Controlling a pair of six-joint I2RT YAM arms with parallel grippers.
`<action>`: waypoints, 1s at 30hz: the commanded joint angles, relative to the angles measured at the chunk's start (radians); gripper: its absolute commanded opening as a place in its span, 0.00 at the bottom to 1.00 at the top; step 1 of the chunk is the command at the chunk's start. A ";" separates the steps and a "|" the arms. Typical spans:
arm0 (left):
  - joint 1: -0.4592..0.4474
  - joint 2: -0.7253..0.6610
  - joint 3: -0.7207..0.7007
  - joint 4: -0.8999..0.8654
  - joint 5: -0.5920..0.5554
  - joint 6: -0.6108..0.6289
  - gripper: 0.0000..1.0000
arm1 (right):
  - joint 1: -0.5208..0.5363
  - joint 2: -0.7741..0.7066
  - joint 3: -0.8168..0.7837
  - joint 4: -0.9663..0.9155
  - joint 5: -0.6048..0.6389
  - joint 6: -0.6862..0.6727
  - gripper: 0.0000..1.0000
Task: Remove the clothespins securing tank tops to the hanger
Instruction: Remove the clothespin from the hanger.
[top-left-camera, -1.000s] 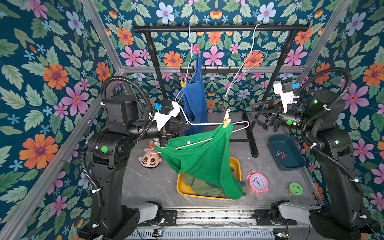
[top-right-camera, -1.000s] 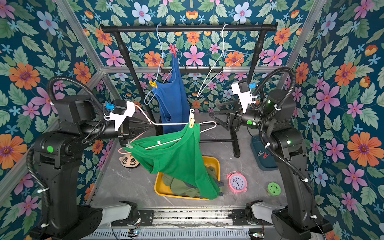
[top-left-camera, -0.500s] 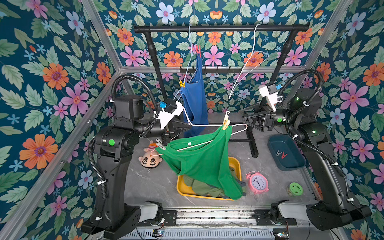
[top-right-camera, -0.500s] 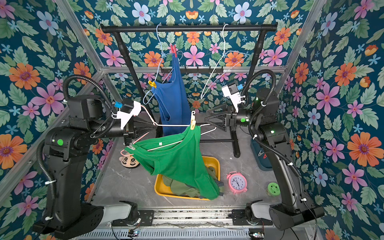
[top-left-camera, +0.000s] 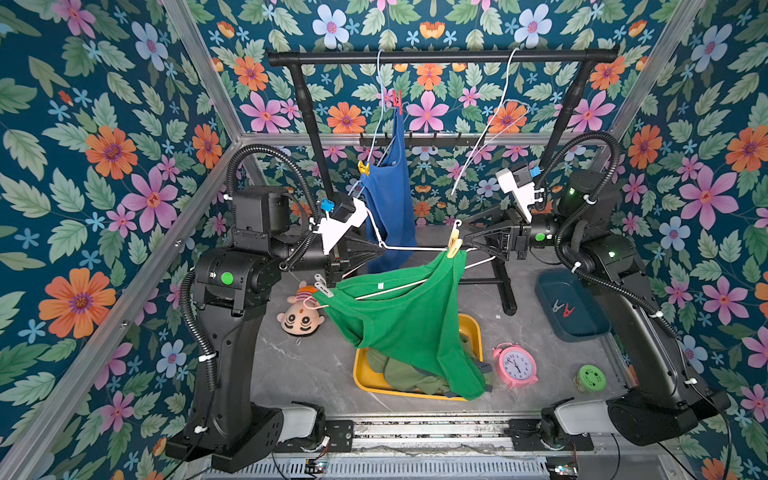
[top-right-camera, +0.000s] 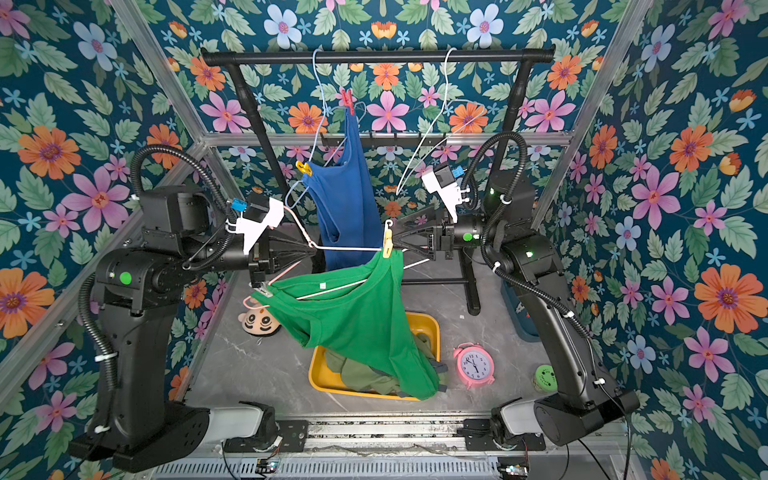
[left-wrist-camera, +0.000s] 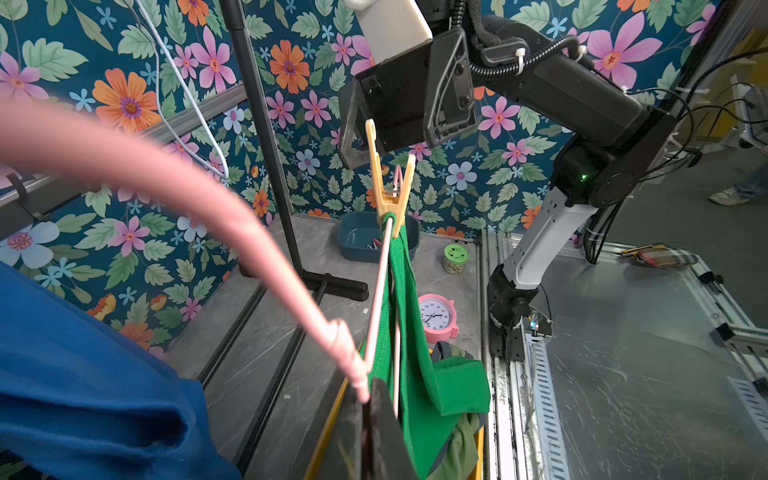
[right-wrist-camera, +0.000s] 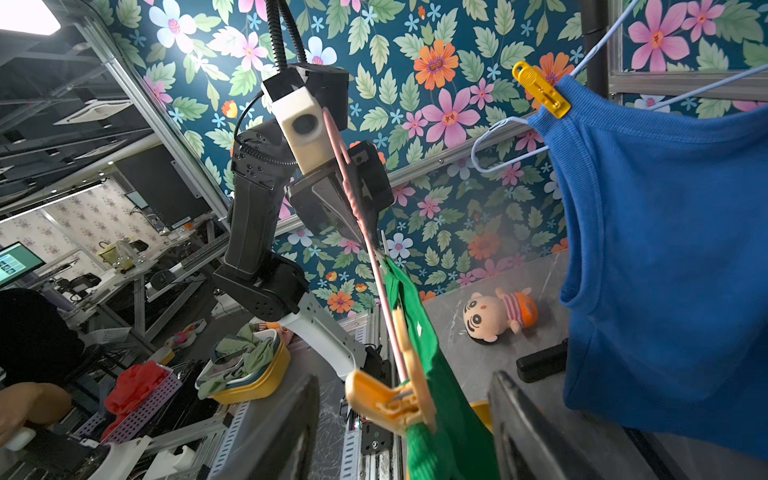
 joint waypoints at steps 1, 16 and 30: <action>0.001 0.002 0.007 0.030 0.039 -0.001 0.00 | 0.017 0.017 0.024 -0.049 0.025 -0.063 0.66; 0.001 0.015 0.013 0.033 0.045 -0.005 0.00 | 0.041 0.033 0.023 -0.034 0.022 -0.070 0.62; 0.001 0.012 0.005 0.034 0.045 -0.004 0.00 | 0.047 0.038 0.012 0.031 -0.006 -0.038 0.50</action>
